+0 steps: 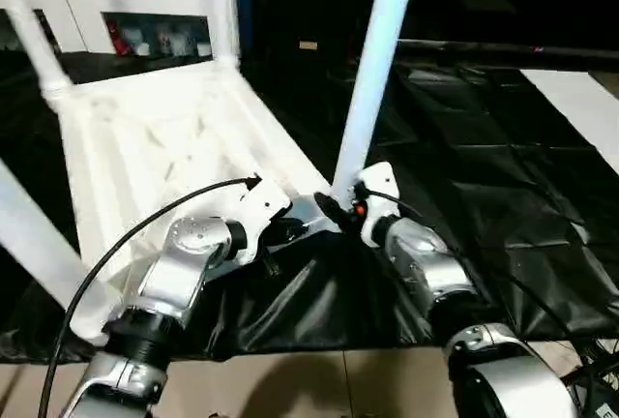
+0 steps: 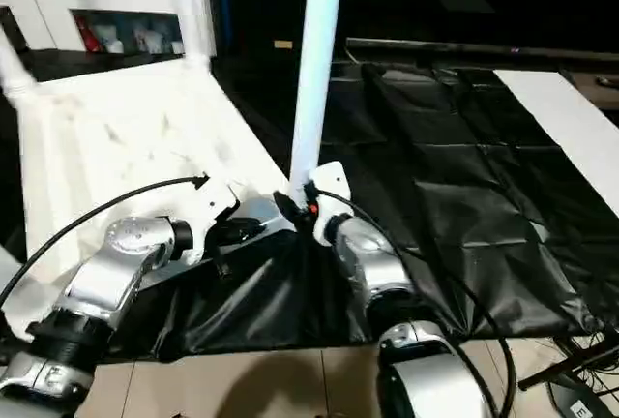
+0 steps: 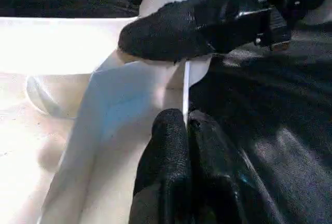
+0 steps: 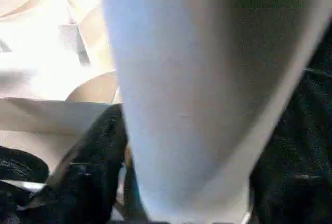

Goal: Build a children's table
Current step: Rotate leg to tighten

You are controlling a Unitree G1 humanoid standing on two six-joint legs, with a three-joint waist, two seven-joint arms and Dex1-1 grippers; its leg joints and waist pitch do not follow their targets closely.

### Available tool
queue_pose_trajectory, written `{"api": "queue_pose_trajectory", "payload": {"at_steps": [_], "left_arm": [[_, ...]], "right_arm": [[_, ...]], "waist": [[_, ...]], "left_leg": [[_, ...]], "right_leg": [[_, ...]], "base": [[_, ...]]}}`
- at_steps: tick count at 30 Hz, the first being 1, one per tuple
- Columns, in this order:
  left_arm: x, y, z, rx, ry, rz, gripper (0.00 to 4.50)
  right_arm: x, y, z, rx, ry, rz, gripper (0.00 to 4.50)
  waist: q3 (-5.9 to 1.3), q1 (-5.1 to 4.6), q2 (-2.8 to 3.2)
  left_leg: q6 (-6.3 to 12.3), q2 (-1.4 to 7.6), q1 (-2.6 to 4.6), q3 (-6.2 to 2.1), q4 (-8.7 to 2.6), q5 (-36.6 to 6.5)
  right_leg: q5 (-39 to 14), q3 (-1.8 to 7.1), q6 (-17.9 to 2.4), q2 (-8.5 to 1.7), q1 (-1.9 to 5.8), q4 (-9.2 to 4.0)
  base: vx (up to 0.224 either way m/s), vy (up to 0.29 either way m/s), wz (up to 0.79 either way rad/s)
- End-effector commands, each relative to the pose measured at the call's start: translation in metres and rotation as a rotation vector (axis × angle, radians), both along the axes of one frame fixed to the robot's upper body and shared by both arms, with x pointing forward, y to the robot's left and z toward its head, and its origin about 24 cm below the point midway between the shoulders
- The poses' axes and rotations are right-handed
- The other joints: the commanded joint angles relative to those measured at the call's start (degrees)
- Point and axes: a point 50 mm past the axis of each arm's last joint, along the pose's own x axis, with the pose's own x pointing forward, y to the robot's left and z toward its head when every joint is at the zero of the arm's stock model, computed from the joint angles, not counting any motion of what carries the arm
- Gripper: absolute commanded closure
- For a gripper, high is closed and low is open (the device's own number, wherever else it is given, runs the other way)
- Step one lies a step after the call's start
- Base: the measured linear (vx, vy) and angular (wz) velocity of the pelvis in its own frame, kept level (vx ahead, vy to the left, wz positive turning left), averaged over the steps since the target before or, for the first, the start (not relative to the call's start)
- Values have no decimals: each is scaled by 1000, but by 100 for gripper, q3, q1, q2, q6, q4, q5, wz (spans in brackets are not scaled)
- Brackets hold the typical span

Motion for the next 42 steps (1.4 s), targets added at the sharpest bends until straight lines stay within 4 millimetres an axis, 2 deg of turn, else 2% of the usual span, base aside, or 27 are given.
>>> {"api": "queue_pose_trajectory", "payload": {"at_steps": [1, 3, 4, 6, 7, 10, 11, 12, 15, 16, 22, 24, 27, 28, 31, 35, 38, 40, 41, 42], "left_arm": [[-2, -29, 8, -52, -31, -101, 450], [-3, -27, 9, -55, -25, -127, 450], [-4, -24, 10, -61, -16, -163, 450], [-4, -23, 10, -62, -14, -177, 450], [-3, -15, 12, -65, 5, -212, 450], [-2, -11, 11, -60, 17, -232, 450], [-2, -7, 11, -47, 28, -245, 450], [-2, -6, 11, -44, 31, -248, 450], [-1, 4, 10, -32, 67, -299, 450], [-2, 8, 10, -27, 90, -323, 450], [0, 20, 11, -3, 113, -348, 450], [0, 21, 11, -2, 123, -357, 450], [0, 21, 11, -3, 127, -366, 450], [-1, 21, 11, -5, 134, -380, 450], [-3, 23, 9, 0, 145, -399, 450], [-3, 24, 8, 5, 146, -402, 450], [-3, 25, 9, 4, 142, -392, 450], [-1, 25, 9, 4, 126, -353, 450], [0, 24, 9, 0, 119, -336, 450], [3, 18, 8, -20, 91, -259, 450]], "right_arm": [[-16, 37, -9, -10, 38, 198, 88], [-16, 32, -7, -3, 30, 231, 78], [-18, 26, -5, 6, 22, 306, 78], [-19, 24, -5, 7, 18, 337, 78], [-25, 13, -4, 5, 10, 470, 78], [-28, 8, -3, 6, 14, 534, 78], [-31, 5, -3, 4, 20, 593, 78], [-32, 4, -3, 4, 21, 608, 78], [-38, -3, 1, 14, 46, 747, 78], [-40, -6, 0, -3, 54, 782, 78], [-48, -10, -2, -30, 104, 916, 116], [-50, -10, -2, -26, 113, 939, 134], [-51, -9, -2, -29, 114, 951, 153], [-53, -9, -2, -29, 123, 970, 162], [-55, -10, -3, -33, 134, 996, 184], [-57, -10, -3, -23, 145, 1000, 189], [-57, -10, -4, -19, 148, 997, 190], [-55, -6, -5, -5, 130, 945, 190], [-53, -5, -6, -4, 122, 910, 190], [-42, 3, -8, 6, 101, 731, 190]], "waist": [[-331, 42, 67], [-327, 36, 93], [-325, 34, 86], [-325, 41, 83], [-330, 45, 91], [-334, 62, 81], [-330, 73, 52], [-330, 73, 52], [-317, 149, 46], [-310, 203, 38], [-317, 292, 71], [-323, 334, 68], [-324, 336, 59], [-326, 340, 86], [-333, 341, 77], [-334, 340, 45], [-328, 342, 44], [-325, 343, 32], [-324, 338, -7], [-324, 338, -7]], "left_leg": [[242, 131, -72, -7, -342, -1142], [237, 135, -64, -8, -344, -1251], [242, 137, -64, -9, -346, -1279], [291, 137, -70, -9, -342, -1290], [300, 143, -64, -9, -338, -1239], [389, 141, -65, -1, -323, -1168], [402, 147, -50, 3, -323, -1171], [402, 147, -50, 3, -323, -1171], [417, 153, -38, 11, -320, -1195], [399, 166, -33, 19, -326, -1232], [300, 189, -18, 12, -333, -1220], [291, 191, -5, 23, -326, -1204], [256, 184, -32, 14, -331, -1157], [240, 180, -24, 13, -332, -1187], [239, 180, -30, 10, -334, -1124], [242, 177, -32, 17, -327, -1112], [242, 178, -32, 14, -331, -1109], [238, 177, -34, 14, -329, -1127], [248, 175, -36, 19, -327, -1113], [248, 175, -36, 19, -327, -1113]], "right_leg": [[-1355, 318, -1018, -389, 309, -390], [-1457, 317, -1013, -387, 309, -405], [-1475, 317, -1014, -386, 312, -408], [-1454, 319, -1026, -385, 321, -409], [-1336, 319, -1086, -382, 323, -393], [-1177, 326, -1141, -380, 331, -376], [-1186, 319, -1197, -380, 324, -377], [-1186, 319, -1197, -380, 324, -377], [-1460, 318, -1117, -387, 325, -398], [-1635, 309, -1065, -383, 316, -403], [-1636, 318, -1060, -406, 299, -386], [-1473, 323, -1119, -399, 295, -369], [-1462, 317, -1105, -410, 316, -361], [-1519, 316, -1082, -409, 314, -373], [-1447, 314, -1066, -400, 323, -364], [-1476, 313, -1066, -405, 321, -367], [-1544, 313, -1045, -406, 319, -369], [-1658, 313, -1002, -413, 317, -379], [-1701, 313, -974, -412, 315, -387], [-1701, 313, -974, -412, 315, -387]], "base": [[0, 0, 0], [0, 0, 0], [0, 0, 0], [0, 0, 0], [0, 0, 0], [0, 0, 0], [0, 0, 0], [0, 0, 0], [0, 0, 0], [0, 0, 0], [0, 0, 0], [0, 0, 0], [0, 0, 0], [0, 0, 0], [0, 0, 0], [0, 0, 0], [0, 0, 0], [0, 0, 0], [0, 0, 0], [0, 0, 0]]}}
